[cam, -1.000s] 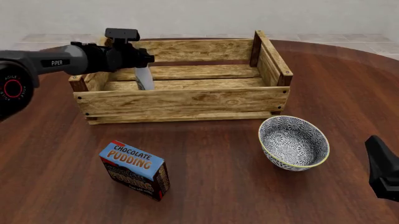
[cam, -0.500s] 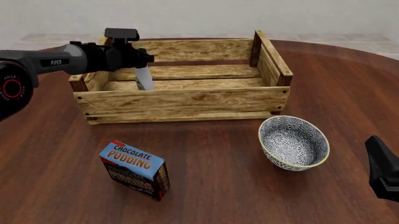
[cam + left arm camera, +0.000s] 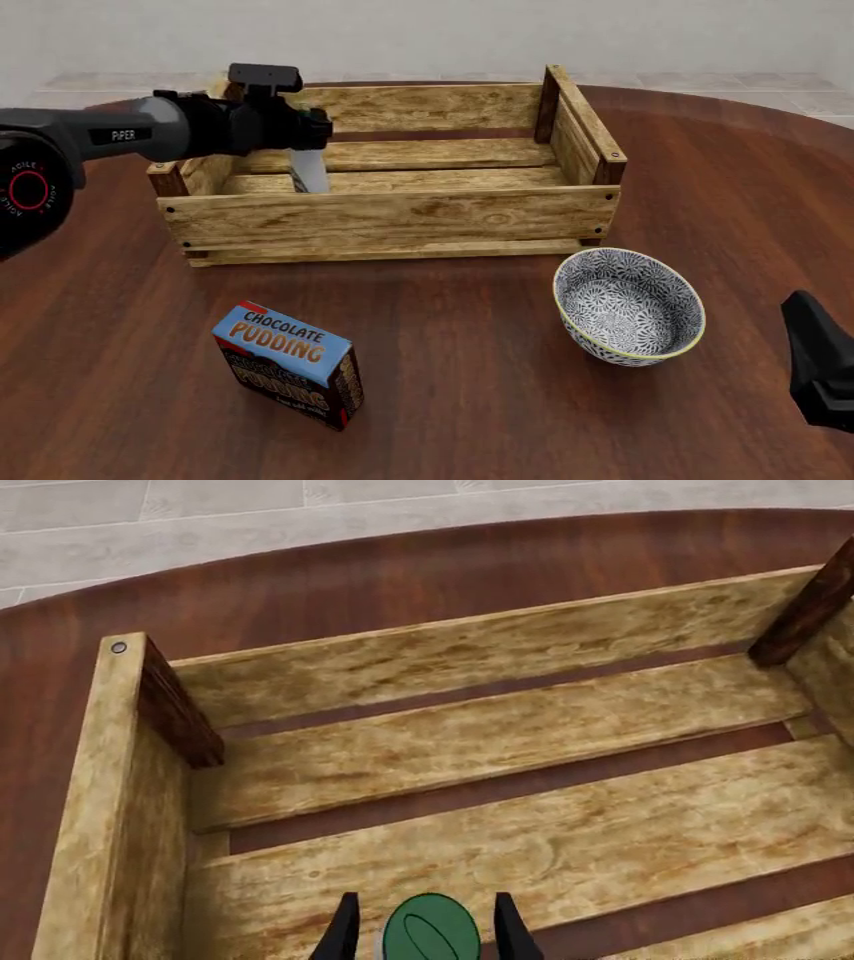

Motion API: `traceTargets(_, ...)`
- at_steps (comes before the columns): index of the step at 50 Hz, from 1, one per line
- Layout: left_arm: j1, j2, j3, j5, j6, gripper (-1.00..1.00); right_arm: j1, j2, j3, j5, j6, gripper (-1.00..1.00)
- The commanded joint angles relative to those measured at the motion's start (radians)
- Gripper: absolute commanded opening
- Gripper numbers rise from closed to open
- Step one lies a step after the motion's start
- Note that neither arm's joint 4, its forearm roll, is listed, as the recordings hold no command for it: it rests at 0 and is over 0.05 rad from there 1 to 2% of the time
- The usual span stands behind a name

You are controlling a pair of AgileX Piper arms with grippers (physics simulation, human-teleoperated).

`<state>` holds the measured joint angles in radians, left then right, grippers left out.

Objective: Pick up the salad dressing and put it in the tray.

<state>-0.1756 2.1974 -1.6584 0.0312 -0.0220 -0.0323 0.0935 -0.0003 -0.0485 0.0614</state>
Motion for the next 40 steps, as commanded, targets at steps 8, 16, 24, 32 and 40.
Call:
traceTargets(8,-0.003,-0.012,0.01,0.005,0.012,1.0,0.002,0.007,0.0,-0.007,0.001,1.0)
traceTargets(16,-0.002,-0.021,0.016,0.004,0.012,1.0,0.004,0.011,0.0,-0.012,-0.001,1.0)
traceTargets(24,-0.001,-0.026,0.014,0.007,0.015,1.0,0.003,0.01,0.0,-0.011,0.0,1.0)
traceTargets(32,-0.004,-0.034,0.007,0.012,0.019,1.0,0.004,-0.009,0.0,0.007,-0.002,1.0)
traceTargets(40,-0.004,-0.042,0.002,0.018,0.021,1.0,0.004,-0.011,0.0,0.008,-0.003,1.0)
